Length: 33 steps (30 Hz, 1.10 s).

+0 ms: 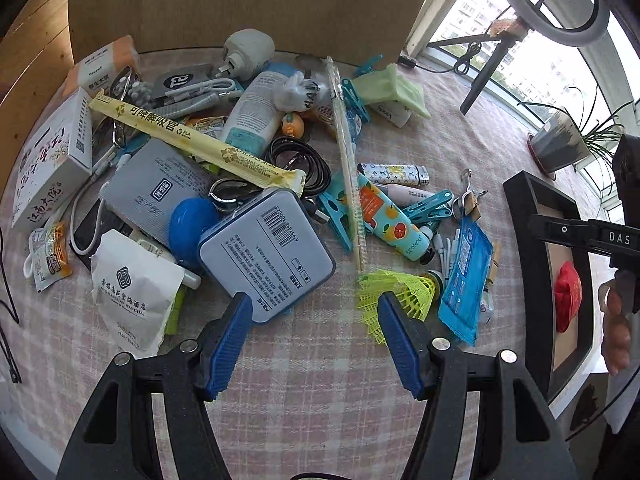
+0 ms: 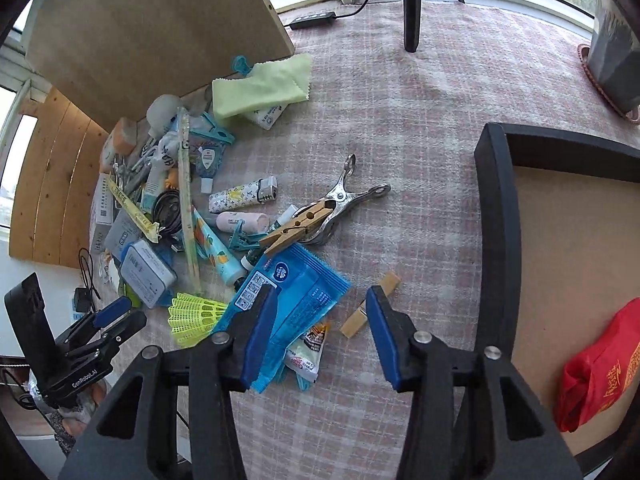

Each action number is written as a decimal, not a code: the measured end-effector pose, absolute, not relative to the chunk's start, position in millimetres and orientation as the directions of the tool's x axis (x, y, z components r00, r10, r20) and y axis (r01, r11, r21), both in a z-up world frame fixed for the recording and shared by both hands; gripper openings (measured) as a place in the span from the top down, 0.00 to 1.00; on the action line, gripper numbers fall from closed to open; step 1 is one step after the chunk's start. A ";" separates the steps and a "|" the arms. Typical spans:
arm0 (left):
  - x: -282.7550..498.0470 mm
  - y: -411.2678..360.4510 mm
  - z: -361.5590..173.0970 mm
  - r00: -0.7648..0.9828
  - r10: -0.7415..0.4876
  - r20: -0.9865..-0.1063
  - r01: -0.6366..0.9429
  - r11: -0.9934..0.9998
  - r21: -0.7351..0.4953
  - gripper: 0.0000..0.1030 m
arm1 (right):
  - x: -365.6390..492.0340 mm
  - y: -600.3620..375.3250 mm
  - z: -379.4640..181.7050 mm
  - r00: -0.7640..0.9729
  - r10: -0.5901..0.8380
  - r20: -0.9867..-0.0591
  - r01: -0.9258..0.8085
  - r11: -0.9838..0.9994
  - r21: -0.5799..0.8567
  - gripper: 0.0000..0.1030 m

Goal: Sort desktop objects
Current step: 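Grasp a wooden clothespin with the right gripper while the left gripper grasps the white barcode tin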

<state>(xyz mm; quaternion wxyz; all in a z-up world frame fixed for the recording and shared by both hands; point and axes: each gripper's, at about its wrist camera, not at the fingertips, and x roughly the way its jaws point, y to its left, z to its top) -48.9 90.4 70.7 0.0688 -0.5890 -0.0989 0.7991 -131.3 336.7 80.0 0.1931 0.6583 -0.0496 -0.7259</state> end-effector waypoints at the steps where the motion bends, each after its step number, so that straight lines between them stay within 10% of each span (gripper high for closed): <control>1: -48.1 88.7 68.2 -0.294 0.228 -0.928 0.022 -0.969 -0.245 0.40 | -129.5 339.7 72.5 -0.052 -0.335 -0.941 0.201 -0.926 0.319 0.65; 33: -91.0 89.2 24.8 -0.238 0.114 -0.965 0.145 -0.978 -0.151 0.27 | -137.7 327.2 51.8 -0.060 -0.188 -0.980 0.198 -0.965 0.173 0.72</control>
